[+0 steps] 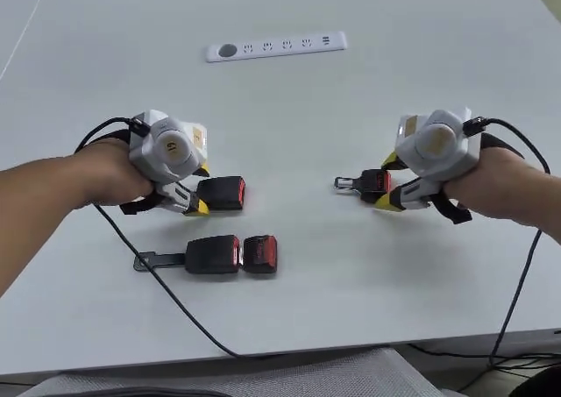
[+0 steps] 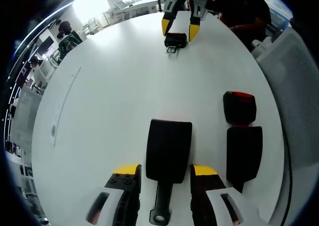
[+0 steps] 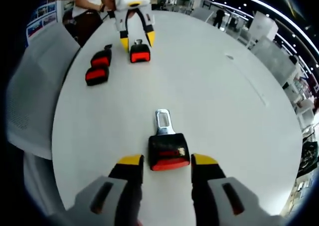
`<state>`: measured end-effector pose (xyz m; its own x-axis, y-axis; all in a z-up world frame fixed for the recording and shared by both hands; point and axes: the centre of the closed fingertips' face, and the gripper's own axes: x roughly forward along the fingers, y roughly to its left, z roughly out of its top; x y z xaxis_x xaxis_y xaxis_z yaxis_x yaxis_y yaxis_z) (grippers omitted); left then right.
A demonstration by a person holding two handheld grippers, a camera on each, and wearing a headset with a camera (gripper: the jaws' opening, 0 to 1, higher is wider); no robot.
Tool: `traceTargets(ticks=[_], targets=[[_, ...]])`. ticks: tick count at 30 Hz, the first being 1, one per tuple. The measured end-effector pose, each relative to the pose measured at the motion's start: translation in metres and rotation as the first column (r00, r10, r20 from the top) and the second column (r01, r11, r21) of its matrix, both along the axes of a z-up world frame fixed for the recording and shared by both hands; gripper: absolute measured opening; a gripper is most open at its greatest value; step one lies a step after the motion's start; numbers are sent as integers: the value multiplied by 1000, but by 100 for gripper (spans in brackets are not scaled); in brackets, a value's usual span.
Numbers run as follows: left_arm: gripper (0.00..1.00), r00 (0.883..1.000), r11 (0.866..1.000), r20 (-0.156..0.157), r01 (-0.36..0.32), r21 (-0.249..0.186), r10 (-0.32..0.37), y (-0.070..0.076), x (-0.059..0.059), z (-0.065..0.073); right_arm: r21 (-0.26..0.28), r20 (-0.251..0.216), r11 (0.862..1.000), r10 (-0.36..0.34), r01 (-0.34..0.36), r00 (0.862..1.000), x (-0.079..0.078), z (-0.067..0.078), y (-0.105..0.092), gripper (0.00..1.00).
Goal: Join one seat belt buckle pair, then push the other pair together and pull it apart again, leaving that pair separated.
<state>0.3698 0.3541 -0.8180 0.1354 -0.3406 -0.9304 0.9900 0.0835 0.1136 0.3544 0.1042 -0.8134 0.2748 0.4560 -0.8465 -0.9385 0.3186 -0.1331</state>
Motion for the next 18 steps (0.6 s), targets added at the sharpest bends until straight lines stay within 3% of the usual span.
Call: traceTargets(ticks=[4, 18], targets=[[33, 1000, 1000, -4, 5, 7, -5, 0, 1, -1, -7, -9, 1000, 7, -7, 1000, 1, -1, -1, 34], [32, 1000, 1000, -14, 10, 19, -9, 1, 0, -1, -9, -14, 998, 63, -63, 998, 2, -2, 1, 32]])
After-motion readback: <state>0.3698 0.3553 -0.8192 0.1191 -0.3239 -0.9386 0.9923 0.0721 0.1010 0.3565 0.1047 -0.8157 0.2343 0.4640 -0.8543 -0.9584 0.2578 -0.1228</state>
